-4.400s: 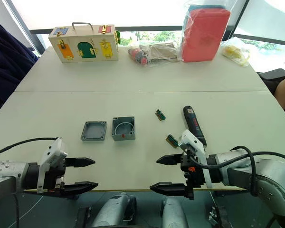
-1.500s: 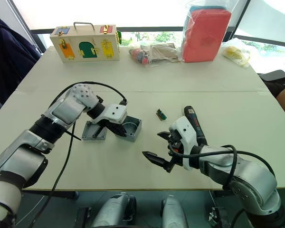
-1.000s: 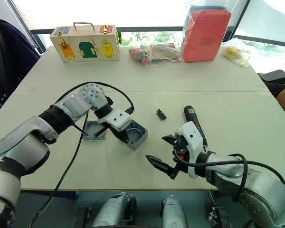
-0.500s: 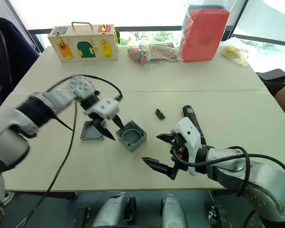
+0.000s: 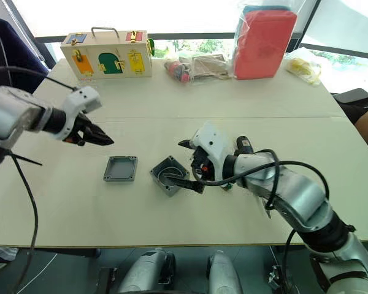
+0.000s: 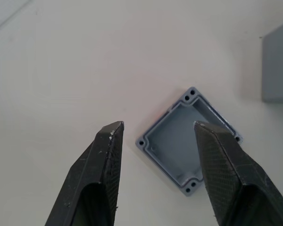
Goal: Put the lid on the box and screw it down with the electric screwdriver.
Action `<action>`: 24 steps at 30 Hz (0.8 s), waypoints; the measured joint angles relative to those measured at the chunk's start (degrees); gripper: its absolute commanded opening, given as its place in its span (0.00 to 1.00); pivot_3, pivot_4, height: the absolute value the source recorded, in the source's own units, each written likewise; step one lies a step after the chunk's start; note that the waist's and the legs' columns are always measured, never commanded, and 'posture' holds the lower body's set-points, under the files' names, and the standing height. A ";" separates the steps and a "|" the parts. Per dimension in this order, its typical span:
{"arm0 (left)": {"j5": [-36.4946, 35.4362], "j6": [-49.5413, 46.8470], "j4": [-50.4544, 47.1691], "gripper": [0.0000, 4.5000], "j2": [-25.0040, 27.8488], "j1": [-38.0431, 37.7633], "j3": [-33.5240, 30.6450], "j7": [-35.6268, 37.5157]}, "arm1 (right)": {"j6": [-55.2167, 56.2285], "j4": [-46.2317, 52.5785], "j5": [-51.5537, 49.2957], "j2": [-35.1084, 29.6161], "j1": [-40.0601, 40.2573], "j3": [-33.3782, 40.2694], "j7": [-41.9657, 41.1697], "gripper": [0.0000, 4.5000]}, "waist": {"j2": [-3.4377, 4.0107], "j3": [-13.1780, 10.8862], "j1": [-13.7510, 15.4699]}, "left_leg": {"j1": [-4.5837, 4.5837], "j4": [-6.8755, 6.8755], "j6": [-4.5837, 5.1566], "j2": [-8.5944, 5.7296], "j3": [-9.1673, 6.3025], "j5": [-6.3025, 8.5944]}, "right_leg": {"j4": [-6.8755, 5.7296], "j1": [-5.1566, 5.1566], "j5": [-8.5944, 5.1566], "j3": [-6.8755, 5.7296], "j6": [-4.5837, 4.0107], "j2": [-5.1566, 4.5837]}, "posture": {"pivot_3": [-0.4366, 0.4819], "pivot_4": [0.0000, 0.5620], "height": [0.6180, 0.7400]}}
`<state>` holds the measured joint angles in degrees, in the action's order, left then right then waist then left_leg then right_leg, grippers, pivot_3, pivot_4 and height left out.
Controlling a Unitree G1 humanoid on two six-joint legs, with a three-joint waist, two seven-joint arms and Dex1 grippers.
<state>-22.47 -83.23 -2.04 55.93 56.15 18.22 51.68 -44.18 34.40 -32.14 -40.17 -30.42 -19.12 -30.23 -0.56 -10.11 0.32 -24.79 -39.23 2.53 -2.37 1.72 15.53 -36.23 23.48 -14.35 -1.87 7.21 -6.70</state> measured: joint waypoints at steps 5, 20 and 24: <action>0.14 -8.78 -4.51 0.53 -3.29 -6.45 -7.01 -9.46 | 2.02 -0.65 3.86 2.28 -0.36 -1.63 -2.40 1.00 | -0.01 0.01 0.08 | 0.06 0.01 -0.18 0.00 -0.07 -0.11 | -0.04 0.04 0.00 -0.01 -0.01 0.02 | 0.48 0.27 1.00; -2.61 -8.15 -0.20 0.53 -10.40 -12.46 -8.09 -19.23 | -2.45 1.44 7.73 4.35 -0.17 -0.26 -3.25 1.00 | -0.02 0.08 0.42 | 0.15 0.06 -0.27 -0.06 -0.07 -0.14 | -0.02 -0.03 0.02 0.00 -0.04 -0.03 | 0.48 0.27 1.00; -2.19 -6.12 1.14 0.48 -10.41 -12.22 -6.68 -19.04 | -3.93 2.03 8.35 4.39 0.75 0.22 -2.32 1.00 | 0.05 0.12 0.46 | 0.39 0.10 -0.29 -0.06 -0.07 -0.14 | -0.03 -0.22 0.01 0.00 -0.05 -0.05 | 0.48 0.27 1.00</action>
<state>-24.66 -89.35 -0.90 45.52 43.92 11.54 32.64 -48.11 36.43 -23.79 -35.78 -29.67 -18.90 -32.55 -0.51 -9.99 0.78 -24.40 -39.14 2.23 -2.44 1.65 15.39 -36.26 23.27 -14.34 -1.86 7.17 -6.75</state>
